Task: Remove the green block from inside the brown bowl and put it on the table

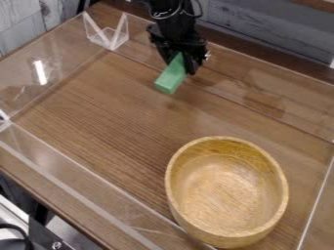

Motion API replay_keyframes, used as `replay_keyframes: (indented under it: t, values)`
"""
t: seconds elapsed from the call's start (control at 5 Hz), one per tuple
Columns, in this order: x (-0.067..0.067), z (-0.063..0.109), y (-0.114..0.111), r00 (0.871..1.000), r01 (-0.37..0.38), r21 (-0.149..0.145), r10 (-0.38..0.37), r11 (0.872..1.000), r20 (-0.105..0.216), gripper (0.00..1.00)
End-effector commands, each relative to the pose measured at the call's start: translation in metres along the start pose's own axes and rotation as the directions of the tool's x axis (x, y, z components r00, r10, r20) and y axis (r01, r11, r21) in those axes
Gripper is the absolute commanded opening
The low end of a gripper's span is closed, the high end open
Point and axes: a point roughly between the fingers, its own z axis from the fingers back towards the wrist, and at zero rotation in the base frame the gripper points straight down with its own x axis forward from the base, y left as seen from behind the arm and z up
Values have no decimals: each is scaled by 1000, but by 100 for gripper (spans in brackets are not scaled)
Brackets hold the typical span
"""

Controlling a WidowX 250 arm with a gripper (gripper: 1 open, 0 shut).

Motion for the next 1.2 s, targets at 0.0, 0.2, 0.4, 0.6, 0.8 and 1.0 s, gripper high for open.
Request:
replay_keyframes:
  t: [0.0, 0.2, 0.4, 0.6, 0.8, 1.0]
  values:
    - [10, 12, 6, 999, 0, 15, -1, 1000, 49, 0]
    - [9, 11, 8, 999, -2, 13, 2, 1000, 51, 0]
    - [8, 10, 9, 999, -5, 11, 4, 1000, 51, 100]
    - [9, 15, 9, 999, -9, 2, 9, 1000, 45, 100]
    - [7, 16, 11, 999, -16, -6, 16, 1000, 31, 100]
    - [7, 17, 14, 1000, -23, -14, 23, 1000, 21, 100]
